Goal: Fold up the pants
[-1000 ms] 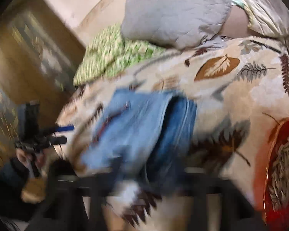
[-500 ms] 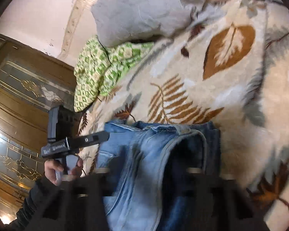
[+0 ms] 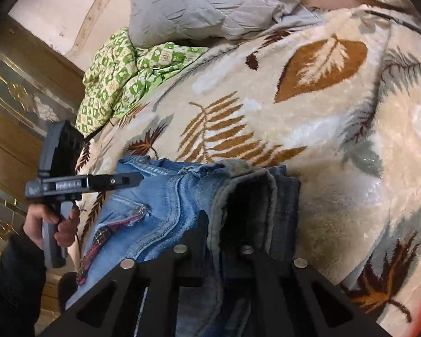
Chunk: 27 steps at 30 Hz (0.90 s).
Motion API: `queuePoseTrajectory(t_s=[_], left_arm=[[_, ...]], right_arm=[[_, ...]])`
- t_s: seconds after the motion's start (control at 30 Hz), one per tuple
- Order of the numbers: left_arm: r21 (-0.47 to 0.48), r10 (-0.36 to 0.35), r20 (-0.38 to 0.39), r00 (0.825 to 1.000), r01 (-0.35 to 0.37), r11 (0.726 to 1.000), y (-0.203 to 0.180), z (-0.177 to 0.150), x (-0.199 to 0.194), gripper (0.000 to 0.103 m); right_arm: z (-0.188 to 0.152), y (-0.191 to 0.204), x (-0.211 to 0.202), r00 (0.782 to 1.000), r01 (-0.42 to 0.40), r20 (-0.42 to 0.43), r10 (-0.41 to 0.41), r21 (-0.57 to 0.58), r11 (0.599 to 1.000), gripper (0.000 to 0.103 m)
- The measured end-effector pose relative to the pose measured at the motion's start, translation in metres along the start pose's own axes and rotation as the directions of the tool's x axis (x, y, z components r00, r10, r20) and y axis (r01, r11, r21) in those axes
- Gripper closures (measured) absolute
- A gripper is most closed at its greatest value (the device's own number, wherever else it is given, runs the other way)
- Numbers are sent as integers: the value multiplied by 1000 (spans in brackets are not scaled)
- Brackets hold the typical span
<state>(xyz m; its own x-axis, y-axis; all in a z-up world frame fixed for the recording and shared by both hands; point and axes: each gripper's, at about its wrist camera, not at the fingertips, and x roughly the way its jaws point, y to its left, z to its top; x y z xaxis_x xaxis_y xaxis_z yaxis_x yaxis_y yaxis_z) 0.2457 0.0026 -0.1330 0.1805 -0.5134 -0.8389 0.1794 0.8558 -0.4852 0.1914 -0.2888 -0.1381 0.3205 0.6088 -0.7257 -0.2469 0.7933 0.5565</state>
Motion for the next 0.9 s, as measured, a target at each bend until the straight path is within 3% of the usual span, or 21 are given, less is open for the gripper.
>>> queuePoseTrajectory(t_s=[0.07,0.1,0.13,0.2,0.23,0.3,0.43,0.5,0.77,0.9], left_arm=[[16,48,57,997,-48,999,-8,-4,-18,37],[4,80,84,993,-81,997,-9,-6,-27,17],[-16,97,127,987,-96,995,-10,-11,-42,8],[-20,57,148,987,-55,998,-12,-21,-66,6],[-9,40,134,990,-39,999,-15,-29,-77,6],[8,18,119,993,-19,1000,-21,-43,-93,4],[7,-77,98,992,76,997,-29,-73,-100,2],[-10,-107,77,991,108,994,-30,-83,-86,2],[-97,-188,-35,982,184,978,-25,-103,-24,2],[-68,-184,-5,983,183,981,-29,-102,-20,0]], right_arm=[[2,2,-4,1000,-17,-5,17,2,1000,86],[2,5,-9,1000,-18,-7,18,8,1000,76],[1,7,-18,1000,-15,-8,15,12,1000,56],[-4,12,-47,999,-6,33,6,8,1000,20],[-6,13,-60,998,-12,58,11,10,1000,17],[-12,8,-83,996,-50,78,47,42,998,17],[-27,-10,-97,991,-136,32,133,159,978,17],[-37,-13,-90,984,-175,-7,179,196,965,17],[-66,-23,-48,968,-187,-108,225,283,941,17],[-67,-25,-37,965,-204,-99,242,295,934,16]])
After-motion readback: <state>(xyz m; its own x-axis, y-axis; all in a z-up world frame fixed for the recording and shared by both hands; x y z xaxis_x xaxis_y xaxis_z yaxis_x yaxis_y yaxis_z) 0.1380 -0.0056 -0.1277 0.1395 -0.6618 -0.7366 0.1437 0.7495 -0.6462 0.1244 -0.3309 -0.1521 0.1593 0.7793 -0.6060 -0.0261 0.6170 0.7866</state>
